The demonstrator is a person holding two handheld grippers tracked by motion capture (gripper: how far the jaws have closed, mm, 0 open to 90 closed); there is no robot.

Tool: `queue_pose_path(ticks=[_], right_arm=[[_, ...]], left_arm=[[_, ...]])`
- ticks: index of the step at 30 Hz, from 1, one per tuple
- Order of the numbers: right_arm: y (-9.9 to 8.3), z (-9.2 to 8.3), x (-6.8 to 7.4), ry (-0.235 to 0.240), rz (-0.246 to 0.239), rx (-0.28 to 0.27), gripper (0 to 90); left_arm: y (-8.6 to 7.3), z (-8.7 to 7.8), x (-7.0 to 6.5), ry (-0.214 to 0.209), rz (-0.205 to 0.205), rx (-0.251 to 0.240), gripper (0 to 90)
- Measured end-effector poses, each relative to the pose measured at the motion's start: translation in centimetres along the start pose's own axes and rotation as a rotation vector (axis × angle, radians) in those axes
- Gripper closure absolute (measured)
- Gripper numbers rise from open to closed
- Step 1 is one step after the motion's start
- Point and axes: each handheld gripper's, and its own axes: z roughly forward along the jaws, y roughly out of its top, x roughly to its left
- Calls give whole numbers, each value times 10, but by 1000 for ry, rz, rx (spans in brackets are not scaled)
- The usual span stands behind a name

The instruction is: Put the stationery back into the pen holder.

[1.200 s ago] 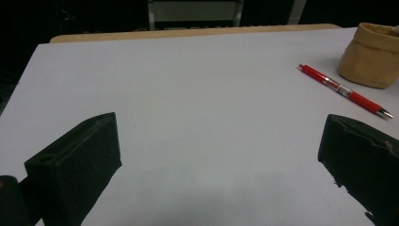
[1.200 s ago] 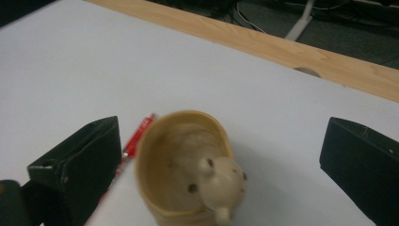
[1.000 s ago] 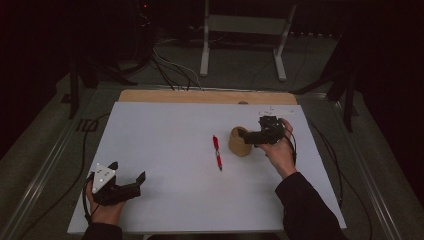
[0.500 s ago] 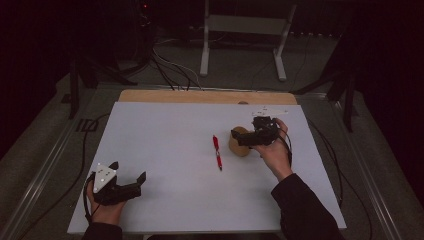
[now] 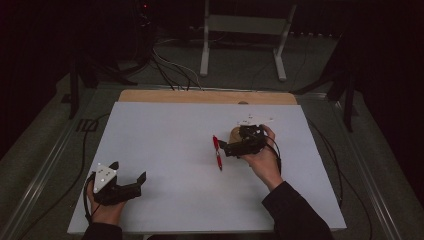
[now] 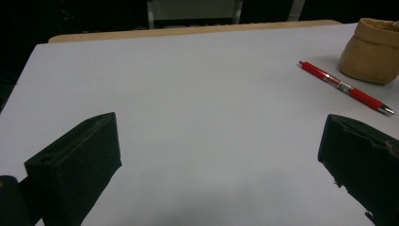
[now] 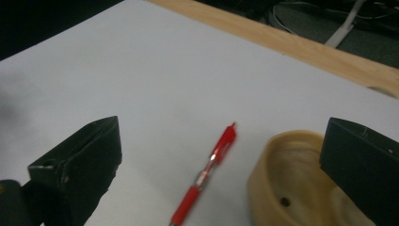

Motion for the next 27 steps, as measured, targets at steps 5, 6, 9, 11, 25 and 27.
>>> queue_pose_path(ticks=[5, 6, 9, 11, 25, 27], right_arm=[[-7, 6, 14, 15, -29, 25, 4], [-8, 7, 16, 15, -33, 31, 4], [-12, 11, 21, 20, -39, 45, 20], [-15, 13, 24, 19, -44, 53, 31], [-35, 33, 36, -11, -34, 148, 164], [-38, 37, 35, -18, -27, 164, 185]], left_arm=[[0, 0, 0, 2, 3, 1, 3], [0, 0, 0, 2, 3, 2, 3], [0, 0, 0, 3, 4, 2, 3], [0, 0, 0, 2, 2, 2, 3], [0, 0, 0, 2, 3, 2, 3], [0, 0, 0, 2, 3, 3, 3]])
